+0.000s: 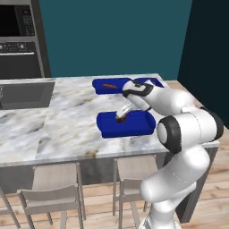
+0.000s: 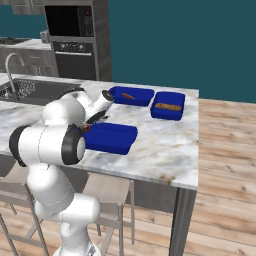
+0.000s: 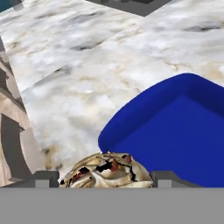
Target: Take the cupcakes from the fridge and place them on the empty tray on the dining counter.
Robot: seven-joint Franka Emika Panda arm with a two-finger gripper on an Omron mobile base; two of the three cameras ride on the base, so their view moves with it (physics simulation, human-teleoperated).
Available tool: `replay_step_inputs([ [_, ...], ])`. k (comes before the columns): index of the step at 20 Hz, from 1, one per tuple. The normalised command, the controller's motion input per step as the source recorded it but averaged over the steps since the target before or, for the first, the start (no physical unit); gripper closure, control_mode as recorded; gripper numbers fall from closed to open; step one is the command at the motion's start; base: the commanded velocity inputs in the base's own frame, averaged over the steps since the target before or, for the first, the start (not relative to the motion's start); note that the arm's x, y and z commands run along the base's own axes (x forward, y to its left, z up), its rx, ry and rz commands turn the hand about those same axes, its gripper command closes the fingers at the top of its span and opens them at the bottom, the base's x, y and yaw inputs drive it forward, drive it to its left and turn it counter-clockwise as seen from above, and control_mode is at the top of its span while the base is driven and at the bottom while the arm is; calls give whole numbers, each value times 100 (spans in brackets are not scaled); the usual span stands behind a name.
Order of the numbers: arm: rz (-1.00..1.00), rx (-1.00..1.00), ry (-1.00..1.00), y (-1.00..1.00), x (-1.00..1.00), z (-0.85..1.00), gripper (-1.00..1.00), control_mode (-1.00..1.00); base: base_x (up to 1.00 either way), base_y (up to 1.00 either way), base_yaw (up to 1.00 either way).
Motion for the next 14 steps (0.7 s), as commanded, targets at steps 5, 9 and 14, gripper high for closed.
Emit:
replay_step_inputs([
  [5, 1, 4, 0, 0, 42, -35, 100, -100, 0, 0, 0],
  [9, 2, 3, 0, 3, 23, -31, 100, -100, 0, 0, 0],
  [14, 2, 3, 0, 13, 12, -27, 100, -100, 0, 0, 0],
])
